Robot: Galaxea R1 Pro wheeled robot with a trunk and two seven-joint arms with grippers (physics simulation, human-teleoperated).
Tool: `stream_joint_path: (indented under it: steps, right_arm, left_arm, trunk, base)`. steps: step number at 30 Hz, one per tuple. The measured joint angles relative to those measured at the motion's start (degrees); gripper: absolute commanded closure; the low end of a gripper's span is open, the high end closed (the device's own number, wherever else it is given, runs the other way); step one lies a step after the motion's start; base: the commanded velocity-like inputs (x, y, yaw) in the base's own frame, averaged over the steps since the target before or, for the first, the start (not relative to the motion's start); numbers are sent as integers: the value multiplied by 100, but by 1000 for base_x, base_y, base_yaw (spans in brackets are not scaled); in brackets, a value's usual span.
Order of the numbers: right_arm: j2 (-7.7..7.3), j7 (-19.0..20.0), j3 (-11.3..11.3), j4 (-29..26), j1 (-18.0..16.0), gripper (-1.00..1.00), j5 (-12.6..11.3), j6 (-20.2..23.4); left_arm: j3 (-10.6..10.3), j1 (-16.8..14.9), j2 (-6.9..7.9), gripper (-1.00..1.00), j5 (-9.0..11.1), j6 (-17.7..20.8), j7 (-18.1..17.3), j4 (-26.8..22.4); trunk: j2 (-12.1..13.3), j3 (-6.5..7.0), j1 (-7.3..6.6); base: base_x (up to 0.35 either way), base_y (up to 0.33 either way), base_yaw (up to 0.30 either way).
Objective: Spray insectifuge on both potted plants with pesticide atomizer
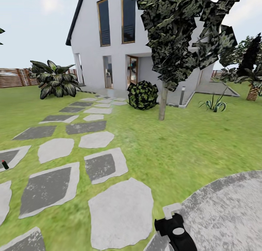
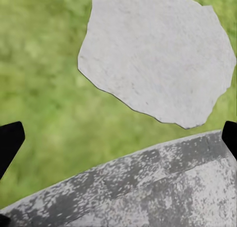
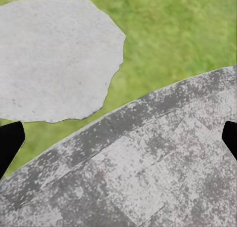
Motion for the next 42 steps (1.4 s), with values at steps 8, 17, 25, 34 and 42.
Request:
stream_joint_path:
  steps: [8,17,25,34,42]
  right_arm:
    - [-23,8,-98,1,-14,-100,-20,382]
    - [-3,8,-72,16,-26,-100,-13,162]
    - [348,9,-61,-91,-161,-100,-11,145]
    - [651,-626,61,-163,-219,-100,17,108]
    - [641,-715,196,-155,-220,-100,60,96]
  left_arm:
    - [-12,0,-13,-100,-11,-6,-44,243]
    - [-12,-14,451,-100,-84,1564,-22,-2009]
    - [-98,-236,718,-100,-87,3206,387,-4243]
    - [282,-255,722,-100,-80,3971,591,-4608]
    - [231,-205,753,-100,-72,2852,550,-3298]
  trunk:
    - [0,0,0]
    - [0,1,0]
    - [0,0,0]
    - [0,0,0]
    - [0,0,0]
  base:
    - [297,116,0]
    - [316,28,0]
    - [322,1,122]
    - [322,0,262]
    - [322,0,268]
